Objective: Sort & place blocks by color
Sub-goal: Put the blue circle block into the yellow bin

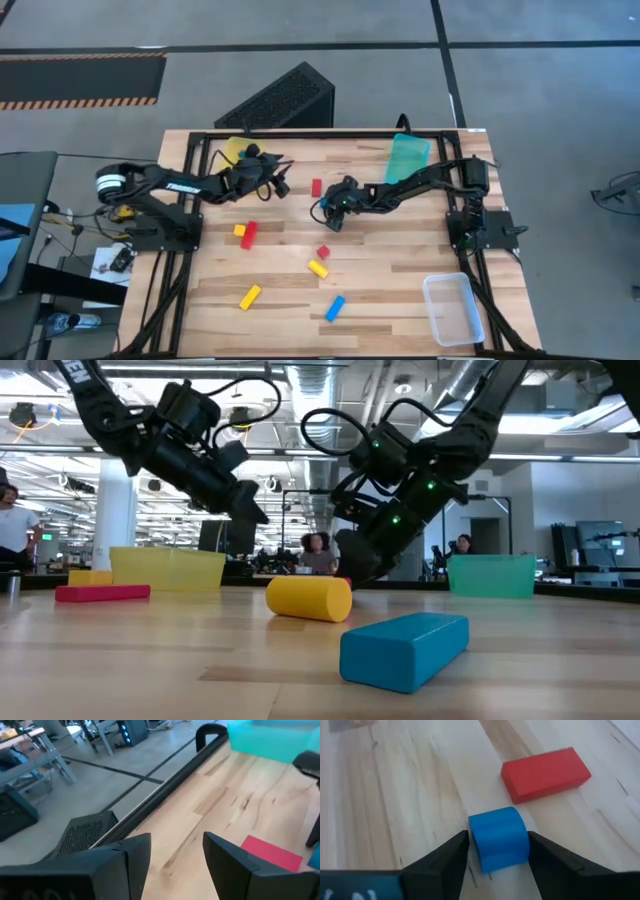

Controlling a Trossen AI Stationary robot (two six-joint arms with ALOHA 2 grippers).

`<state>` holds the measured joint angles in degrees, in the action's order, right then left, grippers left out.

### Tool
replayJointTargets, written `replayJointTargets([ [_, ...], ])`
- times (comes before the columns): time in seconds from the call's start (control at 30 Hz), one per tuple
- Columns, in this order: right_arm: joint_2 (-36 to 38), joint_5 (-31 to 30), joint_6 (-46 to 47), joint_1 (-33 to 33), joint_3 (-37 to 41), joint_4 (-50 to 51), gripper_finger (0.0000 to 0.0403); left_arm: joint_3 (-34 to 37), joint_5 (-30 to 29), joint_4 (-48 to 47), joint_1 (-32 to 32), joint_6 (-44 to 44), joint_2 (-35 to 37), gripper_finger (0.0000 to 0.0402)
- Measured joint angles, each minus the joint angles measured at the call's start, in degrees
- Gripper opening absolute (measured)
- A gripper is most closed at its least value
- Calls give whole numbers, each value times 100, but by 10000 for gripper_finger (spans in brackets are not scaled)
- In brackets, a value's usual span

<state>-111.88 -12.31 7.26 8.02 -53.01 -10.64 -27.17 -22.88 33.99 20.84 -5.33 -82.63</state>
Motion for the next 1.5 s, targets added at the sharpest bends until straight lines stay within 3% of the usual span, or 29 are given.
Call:
replayJointTargets([
  [0.23, -35, 26, -435, -38, 17, -187, 155, -336, 870, 51, -2, 166, -450, 171],
  [0.37, -52, -14, -495, -71, 13, -166, 128, -473, 914, 44, -28, 342, -755, 171],
  [0.47, -60, -190, -600, -119, 13, -154, 130, -585, 1015, 48, -28, 473, -1013, 171],
  [0.7, -44, -1477, -1142, -421, 30, -107, 142, -1006, 1578, 11, -28, 790, -1606, 171],
  [1.0, -34, -4046, -2259, -1059, 46, -127, 136, -1133, 2301, -87, -39, 1363, -1528, 171],
  [1.23, 154, -4375, -2526, -1231, 46, -274, 136, -1131, 2759, 8, -39, 1515, -1528, 171],
  [1.5, 859, -4573, -2677, -1249, 91, 36, 141, -1189, 3212, 69, -42, 1548, -1525, 171],
])
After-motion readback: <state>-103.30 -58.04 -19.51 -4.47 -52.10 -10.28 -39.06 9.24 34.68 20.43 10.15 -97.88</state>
